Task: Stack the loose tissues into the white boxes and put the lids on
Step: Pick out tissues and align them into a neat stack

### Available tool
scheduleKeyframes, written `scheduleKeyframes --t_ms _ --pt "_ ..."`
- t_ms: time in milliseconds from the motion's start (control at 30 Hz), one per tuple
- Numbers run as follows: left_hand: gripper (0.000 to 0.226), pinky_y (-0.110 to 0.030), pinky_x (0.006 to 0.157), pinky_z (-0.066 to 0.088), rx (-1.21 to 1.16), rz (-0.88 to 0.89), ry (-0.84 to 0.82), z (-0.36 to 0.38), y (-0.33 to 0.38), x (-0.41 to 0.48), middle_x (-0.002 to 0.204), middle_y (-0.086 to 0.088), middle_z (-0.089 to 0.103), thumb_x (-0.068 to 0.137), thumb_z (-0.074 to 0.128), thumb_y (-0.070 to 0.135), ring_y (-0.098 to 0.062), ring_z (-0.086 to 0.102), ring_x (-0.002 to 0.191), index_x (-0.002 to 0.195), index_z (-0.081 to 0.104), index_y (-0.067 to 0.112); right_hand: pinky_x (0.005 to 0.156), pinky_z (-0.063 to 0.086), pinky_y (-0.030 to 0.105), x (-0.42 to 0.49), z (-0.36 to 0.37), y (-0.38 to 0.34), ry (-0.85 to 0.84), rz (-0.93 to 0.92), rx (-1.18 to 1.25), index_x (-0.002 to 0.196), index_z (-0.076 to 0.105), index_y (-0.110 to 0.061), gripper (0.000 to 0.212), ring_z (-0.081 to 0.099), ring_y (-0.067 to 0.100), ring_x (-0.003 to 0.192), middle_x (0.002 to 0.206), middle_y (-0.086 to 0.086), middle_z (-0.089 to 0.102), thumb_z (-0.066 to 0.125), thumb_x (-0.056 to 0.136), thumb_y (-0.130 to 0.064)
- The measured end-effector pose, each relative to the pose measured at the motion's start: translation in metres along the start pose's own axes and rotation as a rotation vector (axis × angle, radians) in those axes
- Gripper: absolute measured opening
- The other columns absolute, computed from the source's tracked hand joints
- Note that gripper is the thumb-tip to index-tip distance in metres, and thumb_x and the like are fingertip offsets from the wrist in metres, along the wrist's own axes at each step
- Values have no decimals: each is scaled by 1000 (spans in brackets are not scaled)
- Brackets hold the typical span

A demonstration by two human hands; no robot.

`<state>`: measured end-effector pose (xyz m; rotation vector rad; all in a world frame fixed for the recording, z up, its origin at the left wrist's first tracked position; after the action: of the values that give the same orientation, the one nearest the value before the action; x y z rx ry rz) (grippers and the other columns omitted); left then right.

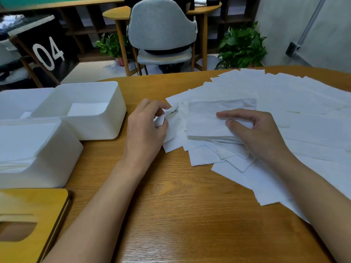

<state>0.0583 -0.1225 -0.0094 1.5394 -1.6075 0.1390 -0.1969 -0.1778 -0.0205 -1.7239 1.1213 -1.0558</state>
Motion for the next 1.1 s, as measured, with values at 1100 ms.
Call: scheduleKeyframes --t_ms 1100 --pt "37 -26 83 51 -688 -41 -33 -14 50 -2 89 -4 74 86 57 -20 -15 69 90 84 77 11 112 46 26 -9 9 -15 -78 -73 -28 127 73 -33 57 59 -7 125 128 -22 71 86 75 -55"
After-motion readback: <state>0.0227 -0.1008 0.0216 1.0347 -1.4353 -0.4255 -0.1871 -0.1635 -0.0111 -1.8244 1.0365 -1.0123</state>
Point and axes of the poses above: each hand's wrist, its own x-axis towards the middle knuckle, its own z-axis out of the palm, y = z × x, the point moved 4 cm from there along x, towards the middle knuckle
